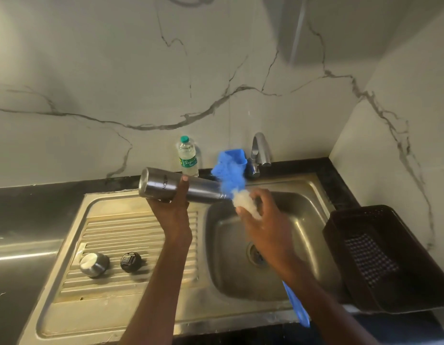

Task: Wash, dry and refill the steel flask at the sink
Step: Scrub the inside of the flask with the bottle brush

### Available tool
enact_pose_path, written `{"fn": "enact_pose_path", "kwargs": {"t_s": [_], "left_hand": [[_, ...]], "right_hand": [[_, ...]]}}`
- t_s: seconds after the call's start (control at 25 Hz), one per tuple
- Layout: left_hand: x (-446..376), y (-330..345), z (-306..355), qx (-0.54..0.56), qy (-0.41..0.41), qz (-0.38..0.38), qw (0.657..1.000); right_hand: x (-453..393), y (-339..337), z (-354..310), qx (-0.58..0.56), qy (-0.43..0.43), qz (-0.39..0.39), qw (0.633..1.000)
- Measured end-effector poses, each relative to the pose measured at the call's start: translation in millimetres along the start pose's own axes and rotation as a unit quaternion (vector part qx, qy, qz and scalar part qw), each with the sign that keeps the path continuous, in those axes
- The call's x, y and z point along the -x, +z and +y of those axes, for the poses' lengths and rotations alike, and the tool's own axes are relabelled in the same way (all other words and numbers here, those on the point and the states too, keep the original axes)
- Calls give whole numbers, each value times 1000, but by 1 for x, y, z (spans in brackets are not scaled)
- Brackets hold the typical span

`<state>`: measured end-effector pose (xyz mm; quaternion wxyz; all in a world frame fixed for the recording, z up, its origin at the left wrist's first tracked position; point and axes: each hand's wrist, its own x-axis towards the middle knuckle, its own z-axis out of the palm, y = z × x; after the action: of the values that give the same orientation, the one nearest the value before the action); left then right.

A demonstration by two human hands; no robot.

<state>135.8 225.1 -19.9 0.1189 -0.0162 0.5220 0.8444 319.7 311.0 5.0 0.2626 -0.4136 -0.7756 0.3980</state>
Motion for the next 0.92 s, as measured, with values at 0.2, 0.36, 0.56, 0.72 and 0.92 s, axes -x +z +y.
{"fn": "enact_pose_path", "kwargs": {"t_s": [0.2, 0.36, 0.56, 0.72, 0.92], "left_hand": [[8, 10, 5, 60, -64, 66, 994], [0, 7, 13, 118, -102, 159, 975], [19, 14, 5, 66, -125, 150, 979], [20, 14, 4, 57, -119, 127, 983], [4, 3, 14, 95, -104, 155, 978]], "right_hand": [[-19, 22, -11, 155, -71, 13, 985], [32, 15, 11, 233, -183, -25, 955], [-13, 31, -2, 256, -142, 6, 956], [-25, 26, -3, 213, -142, -16, 967], [52, 2, 9, 166, -161, -68, 971]]}}
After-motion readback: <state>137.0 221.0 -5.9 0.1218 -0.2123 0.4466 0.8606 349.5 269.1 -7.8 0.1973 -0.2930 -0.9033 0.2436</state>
